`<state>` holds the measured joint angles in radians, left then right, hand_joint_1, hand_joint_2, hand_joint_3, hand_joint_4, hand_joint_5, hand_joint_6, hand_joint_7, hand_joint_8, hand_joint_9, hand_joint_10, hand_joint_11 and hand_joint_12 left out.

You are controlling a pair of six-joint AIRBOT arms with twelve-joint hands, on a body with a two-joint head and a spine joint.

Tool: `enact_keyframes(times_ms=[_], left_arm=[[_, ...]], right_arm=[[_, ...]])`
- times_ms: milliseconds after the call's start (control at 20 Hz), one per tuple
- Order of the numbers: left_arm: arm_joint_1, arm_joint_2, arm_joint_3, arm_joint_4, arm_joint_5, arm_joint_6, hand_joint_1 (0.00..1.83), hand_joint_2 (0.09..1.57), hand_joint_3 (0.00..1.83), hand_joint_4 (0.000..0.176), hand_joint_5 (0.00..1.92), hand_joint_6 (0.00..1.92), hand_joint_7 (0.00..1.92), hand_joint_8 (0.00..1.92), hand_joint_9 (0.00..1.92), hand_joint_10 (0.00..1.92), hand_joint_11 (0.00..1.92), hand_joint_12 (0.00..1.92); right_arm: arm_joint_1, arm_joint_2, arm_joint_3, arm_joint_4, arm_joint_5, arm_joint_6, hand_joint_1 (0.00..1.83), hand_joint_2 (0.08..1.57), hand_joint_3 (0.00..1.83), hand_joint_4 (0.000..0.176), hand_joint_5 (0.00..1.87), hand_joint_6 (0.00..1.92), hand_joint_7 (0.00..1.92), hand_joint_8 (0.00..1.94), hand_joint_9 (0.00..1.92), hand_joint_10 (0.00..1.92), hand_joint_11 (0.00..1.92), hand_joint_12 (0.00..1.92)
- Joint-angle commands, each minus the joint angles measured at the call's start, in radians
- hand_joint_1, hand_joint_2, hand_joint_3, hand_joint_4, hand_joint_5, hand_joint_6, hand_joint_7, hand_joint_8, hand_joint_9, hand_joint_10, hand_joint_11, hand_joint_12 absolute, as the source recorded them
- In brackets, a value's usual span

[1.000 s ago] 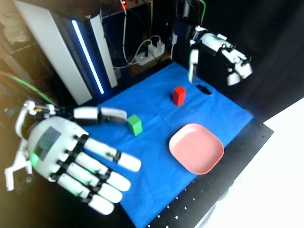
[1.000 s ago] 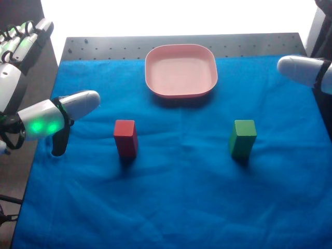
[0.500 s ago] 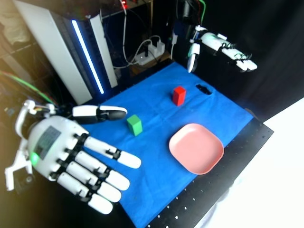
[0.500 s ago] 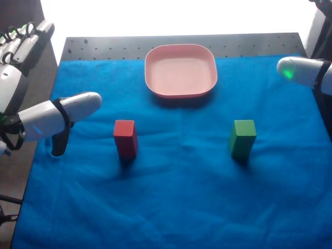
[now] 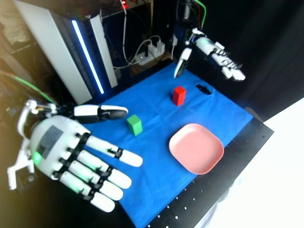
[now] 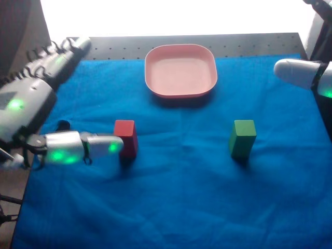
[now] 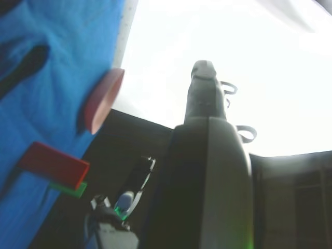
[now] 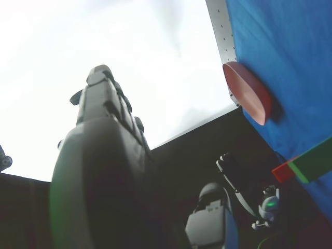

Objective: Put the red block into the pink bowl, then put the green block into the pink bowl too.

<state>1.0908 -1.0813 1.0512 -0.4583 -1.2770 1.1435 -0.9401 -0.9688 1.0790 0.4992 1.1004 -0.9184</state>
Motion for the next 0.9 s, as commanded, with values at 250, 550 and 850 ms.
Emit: enact_keyframes(times_ms=[250, 550, 850], left_arm=[[-0.006, -0.043, 0.014, 0.051, -0.033, -0.005, 0.76, 0.66, 0.0, 0.043, 0.2, 0.0, 0.27, 0.01, 0.29, 0.0, 0.15, 0.38], [0.001, -0.092, 0.056, 0.071, 0.004, -0.097, 0.89, 0.68, 0.0, 0.0, 0.35, 0.01, 0.45, 0.01, 0.46, 0.01, 0.26, 0.36], [0.002, -0.115, 0.07, 0.072, 0.034, -0.103, 0.97, 0.73, 0.0, 0.0, 0.56, 0.01, 0.63, 0.01, 0.62, 0.01, 0.37, 0.43]], right_arm=[[0.007, -0.005, 0.008, -0.019, 0.12, 0.004, 0.28, 0.83, 0.0, 0.116, 0.0, 0.0, 0.0, 0.0, 0.0, 0.0, 0.0, 0.0], [0.005, -0.013, 0.01, -0.019, 0.12, 0.004, 0.3, 0.82, 0.0, 0.108, 0.0, 0.0, 0.0, 0.0, 0.0, 0.0, 0.0, 0.0], [0.003, -0.018, 0.012, -0.019, 0.12, 0.004, 0.28, 0.84, 0.0, 0.089, 0.0, 0.0, 0.0, 0.0, 0.0, 0.0, 0.0, 0.0]])
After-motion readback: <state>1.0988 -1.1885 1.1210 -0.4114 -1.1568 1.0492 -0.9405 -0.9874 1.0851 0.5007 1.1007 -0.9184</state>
